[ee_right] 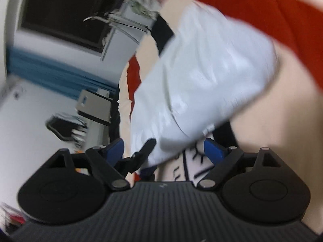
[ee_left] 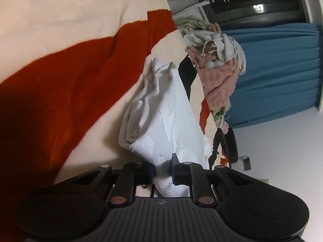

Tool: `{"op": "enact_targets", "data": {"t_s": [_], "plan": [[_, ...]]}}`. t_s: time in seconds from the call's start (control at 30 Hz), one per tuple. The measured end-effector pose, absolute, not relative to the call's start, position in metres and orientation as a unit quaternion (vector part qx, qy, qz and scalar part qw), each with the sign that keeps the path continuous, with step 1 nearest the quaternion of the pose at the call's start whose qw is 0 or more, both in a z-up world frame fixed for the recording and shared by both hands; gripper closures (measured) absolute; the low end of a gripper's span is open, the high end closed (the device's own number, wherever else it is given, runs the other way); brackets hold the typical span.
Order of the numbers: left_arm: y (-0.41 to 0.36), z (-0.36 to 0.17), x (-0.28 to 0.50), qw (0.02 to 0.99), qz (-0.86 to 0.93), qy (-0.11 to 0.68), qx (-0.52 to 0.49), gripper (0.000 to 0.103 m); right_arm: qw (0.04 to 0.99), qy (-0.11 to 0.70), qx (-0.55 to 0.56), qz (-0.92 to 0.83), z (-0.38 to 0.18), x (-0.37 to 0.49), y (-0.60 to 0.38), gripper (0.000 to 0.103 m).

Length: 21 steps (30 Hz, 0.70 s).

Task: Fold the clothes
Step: 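Grasp the shirt bundle edge with both grippers and fold it over once more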

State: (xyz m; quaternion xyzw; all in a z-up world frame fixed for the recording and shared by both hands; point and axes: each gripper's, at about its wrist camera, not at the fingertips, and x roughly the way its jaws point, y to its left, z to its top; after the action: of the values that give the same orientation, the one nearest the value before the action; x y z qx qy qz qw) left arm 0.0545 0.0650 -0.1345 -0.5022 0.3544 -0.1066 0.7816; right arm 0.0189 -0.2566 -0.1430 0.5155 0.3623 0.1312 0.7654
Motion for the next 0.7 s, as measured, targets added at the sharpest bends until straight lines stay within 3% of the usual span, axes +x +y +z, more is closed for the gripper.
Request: {"op": "enact_targets", "data": {"t_s": [0.03,0.1,0.23,0.3,0.37,0.5,0.7], "plan": [[0.066,-0.134,0.054,0.781,-0.106,0.352,-0.505,0.088,0.763,0.360,0.525,0.118,-0.147,0.019,-0.261,0.015],[0.065,-0.135,0.054,0.779,-0.106,0.349,-0.510,0.088,0.764,0.350,0.535,0.084,-0.154,0.019,-0.273,0.033],[0.063,-0.138,0.054,0.778,-0.106,0.346,-0.514,0.089,0.759,0.322,0.565,0.018,-0.164,0.016,-0.294,0.042],[0.063,-0.139,0.055,0.777,-0.106,0.347,-0.514,0.089,0.754,0.311,0.579,-0.003,-0.169,0.014,-0.300,0.055],[0.061,-0.137,0.056,0.784,-0.108,0.346,-0.504,0.089,0.759,0.303,0.576,-0.012,-0.171,0.015,-0.299,0.059],[0.051,-0.116,0.048,0.819,-0.122,0.336,-0.448,0.089,0.784,0.287,0.550,-0.015,-0.160,0.011,-0.292,0.086],[0.035,-0.069,0.029,0.824,-0.169,0.329,-0.428,0.089,0.821,0.235,0.520,-0.013,-0.111,-0.023,-0.299,0.090]]}}
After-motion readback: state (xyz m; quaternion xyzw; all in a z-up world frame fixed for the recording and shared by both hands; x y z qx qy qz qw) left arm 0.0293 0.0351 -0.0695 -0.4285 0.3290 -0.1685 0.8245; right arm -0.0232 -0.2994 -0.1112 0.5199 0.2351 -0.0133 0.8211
